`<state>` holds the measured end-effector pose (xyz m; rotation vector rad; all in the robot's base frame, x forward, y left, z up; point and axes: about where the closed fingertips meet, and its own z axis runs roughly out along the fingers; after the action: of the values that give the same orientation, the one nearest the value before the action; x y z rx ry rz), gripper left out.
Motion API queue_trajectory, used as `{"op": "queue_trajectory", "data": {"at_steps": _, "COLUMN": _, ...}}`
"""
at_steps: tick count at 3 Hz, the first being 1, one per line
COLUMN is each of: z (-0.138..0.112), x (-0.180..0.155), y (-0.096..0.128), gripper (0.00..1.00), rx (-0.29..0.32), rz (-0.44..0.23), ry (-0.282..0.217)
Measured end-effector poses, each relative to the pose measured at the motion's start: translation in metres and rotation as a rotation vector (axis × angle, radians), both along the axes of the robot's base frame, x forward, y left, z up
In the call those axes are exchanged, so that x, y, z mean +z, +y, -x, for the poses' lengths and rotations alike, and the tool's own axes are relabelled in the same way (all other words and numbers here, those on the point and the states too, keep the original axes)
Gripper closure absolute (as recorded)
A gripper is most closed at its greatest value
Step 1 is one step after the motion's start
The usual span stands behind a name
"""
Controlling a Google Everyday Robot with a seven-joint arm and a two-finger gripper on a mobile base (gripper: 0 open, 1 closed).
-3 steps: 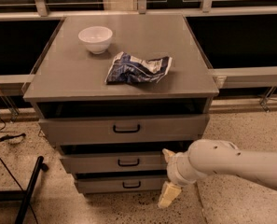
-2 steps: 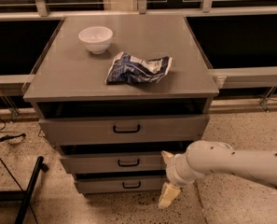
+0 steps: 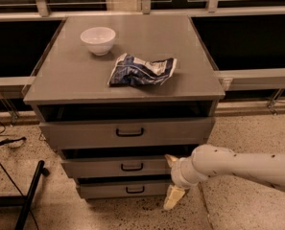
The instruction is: Open middle drawer
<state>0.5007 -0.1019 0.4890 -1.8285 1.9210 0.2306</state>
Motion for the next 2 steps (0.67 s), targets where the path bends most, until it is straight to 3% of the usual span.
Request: {"op": "queue_trajectory", "data": {"at_steps": 2, "z": -0.029, "x": -0.015, "y": 0.000, "gripper": 0.00, "rx": 0.014, "rz": -0.095, "ry": -0.066}}
